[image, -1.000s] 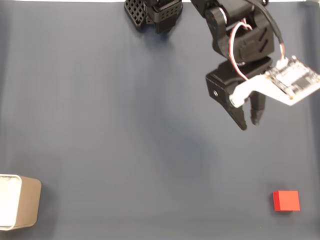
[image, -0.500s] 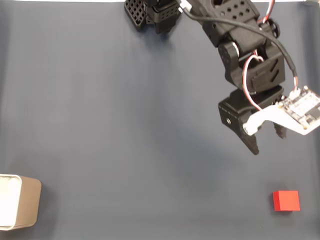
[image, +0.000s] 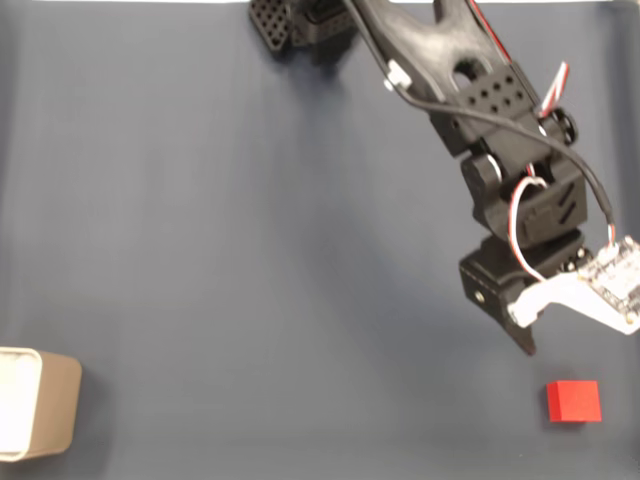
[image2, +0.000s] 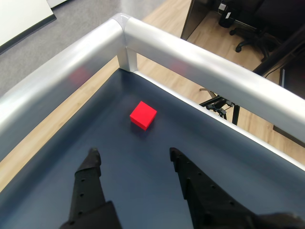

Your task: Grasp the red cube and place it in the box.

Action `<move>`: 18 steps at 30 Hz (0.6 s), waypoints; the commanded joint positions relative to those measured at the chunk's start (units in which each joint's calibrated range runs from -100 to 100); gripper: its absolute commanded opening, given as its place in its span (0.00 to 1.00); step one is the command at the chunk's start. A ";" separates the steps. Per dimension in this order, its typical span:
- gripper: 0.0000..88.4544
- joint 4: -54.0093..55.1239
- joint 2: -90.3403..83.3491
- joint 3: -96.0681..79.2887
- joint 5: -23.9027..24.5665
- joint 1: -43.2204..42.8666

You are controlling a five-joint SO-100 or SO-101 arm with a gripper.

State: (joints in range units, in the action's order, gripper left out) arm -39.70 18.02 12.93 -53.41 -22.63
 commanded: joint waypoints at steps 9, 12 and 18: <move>0.43 0.93 12.57 19.00 0.78 -0.31; 0.44 1.01 15.69 22.38 1.07 -0.31; 0.44 1.91 20.89 26.94 1.95 -0.39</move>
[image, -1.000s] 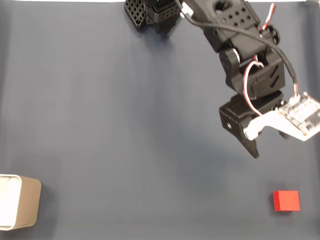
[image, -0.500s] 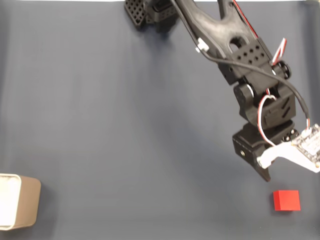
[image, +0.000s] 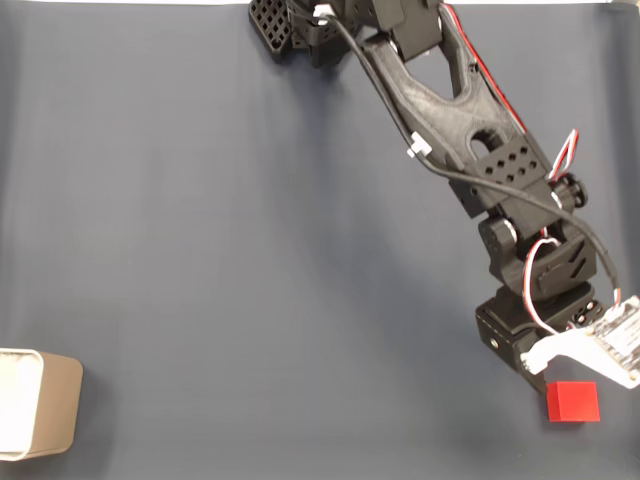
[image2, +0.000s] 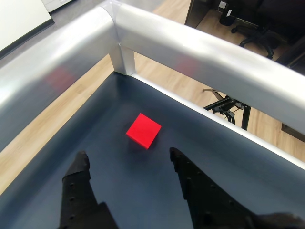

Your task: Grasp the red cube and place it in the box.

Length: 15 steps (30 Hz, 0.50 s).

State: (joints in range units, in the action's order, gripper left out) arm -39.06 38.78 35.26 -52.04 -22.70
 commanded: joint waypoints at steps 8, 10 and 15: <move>0.45 1.68 7.58 13.10 0.59 -0.31; 0.45 1.68 9.23 14.74 0.73 -0.38; 0.45 2.91 11.66 15.92 0.93 -0.45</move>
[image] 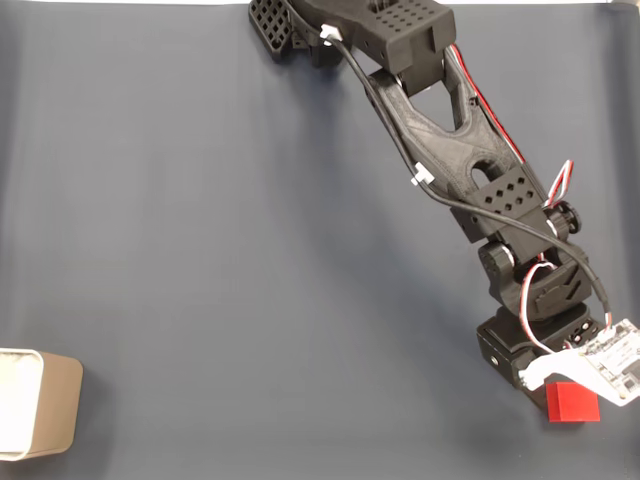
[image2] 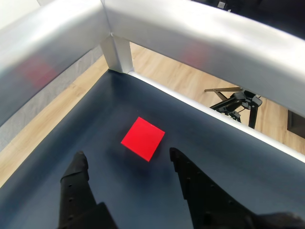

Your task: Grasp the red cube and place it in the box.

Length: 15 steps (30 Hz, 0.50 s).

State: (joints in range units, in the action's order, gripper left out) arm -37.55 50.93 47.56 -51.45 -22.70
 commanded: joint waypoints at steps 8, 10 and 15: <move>0.46 2.80 2.36 6.00 0.39 -0.38; 0.46 2.80 2.79 6.46 0.39 -0.38; 0.46 2.88 4.61 8.46 0.34 -0.45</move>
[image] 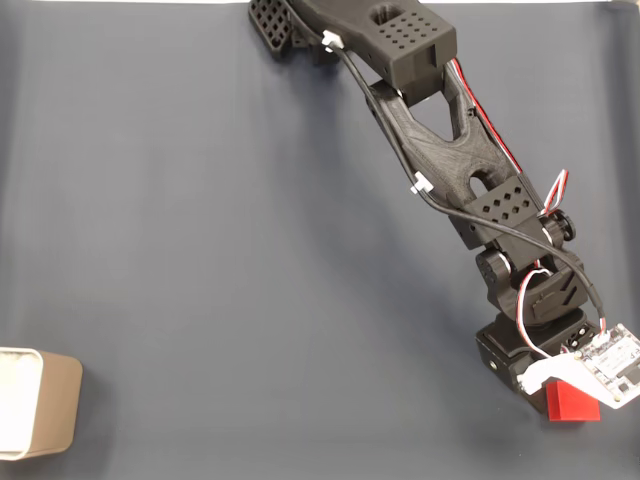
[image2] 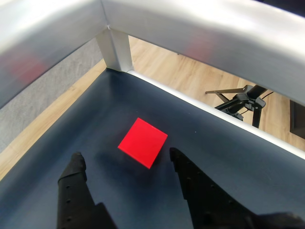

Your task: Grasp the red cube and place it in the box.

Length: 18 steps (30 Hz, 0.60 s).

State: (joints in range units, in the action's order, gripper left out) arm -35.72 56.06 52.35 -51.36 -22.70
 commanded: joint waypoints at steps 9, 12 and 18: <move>0.46 1.70 0.79 4.77 0.15 -0.60; 0.46 1.87 0.96 4.95 0.15 -0.88; 0.46 2.69 1.65 5.22 0.34 -1.59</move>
State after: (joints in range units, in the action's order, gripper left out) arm -34.21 58.58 53.98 -51.31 -23.52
